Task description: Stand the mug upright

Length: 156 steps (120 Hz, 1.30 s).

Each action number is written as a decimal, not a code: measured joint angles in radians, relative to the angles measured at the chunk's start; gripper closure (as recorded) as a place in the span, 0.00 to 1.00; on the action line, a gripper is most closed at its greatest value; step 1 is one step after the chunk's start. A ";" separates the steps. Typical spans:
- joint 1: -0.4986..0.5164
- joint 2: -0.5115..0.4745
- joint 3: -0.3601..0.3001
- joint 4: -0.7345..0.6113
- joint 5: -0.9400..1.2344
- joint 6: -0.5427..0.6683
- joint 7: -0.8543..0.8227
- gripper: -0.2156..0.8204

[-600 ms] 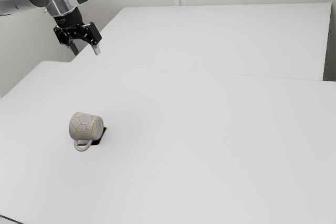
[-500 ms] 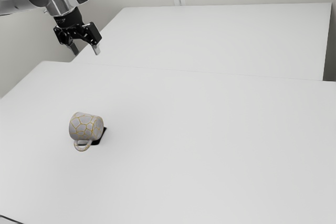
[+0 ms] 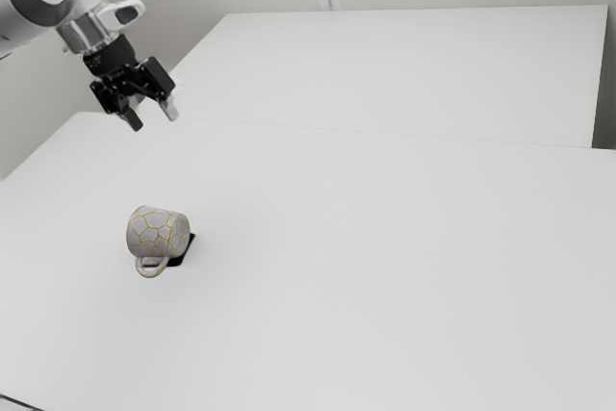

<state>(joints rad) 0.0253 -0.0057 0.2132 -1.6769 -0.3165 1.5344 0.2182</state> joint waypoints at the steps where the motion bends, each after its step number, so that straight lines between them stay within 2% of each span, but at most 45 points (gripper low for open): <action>1: -0.004 -0.002 0.008 -0.006 -0.009 -0.003 0.005 0.21; 12: -0.021 -0.013 0.080 -0.056 -0.106 -0.035 0.069 0.21; 22: 0.017 -0.006 0.108 -0.070 -0.164 -0.064 0.133 0.21; 41: 0.152 0.040 0.119 -0.073 -0.241 -0.109 0.247 0.21; 60: 0.353 0.150 0.120 -0.063 -0.312 -0.140 0.365 0.21; 72: 0.409 0.228 0.120 -0.059 -0.353 -0.151 0.434 0.21; 114: 0.453 0.441 0.127 -0.057 -0.566 -0.139 0.619 0.21; 156: 0.420 0.515 0.108 -0.070 -0.687 -0.129 0.713 0.21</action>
<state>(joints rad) 0.4454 0.5097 0.3213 -1.7471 -1.0035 1.4052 0.9315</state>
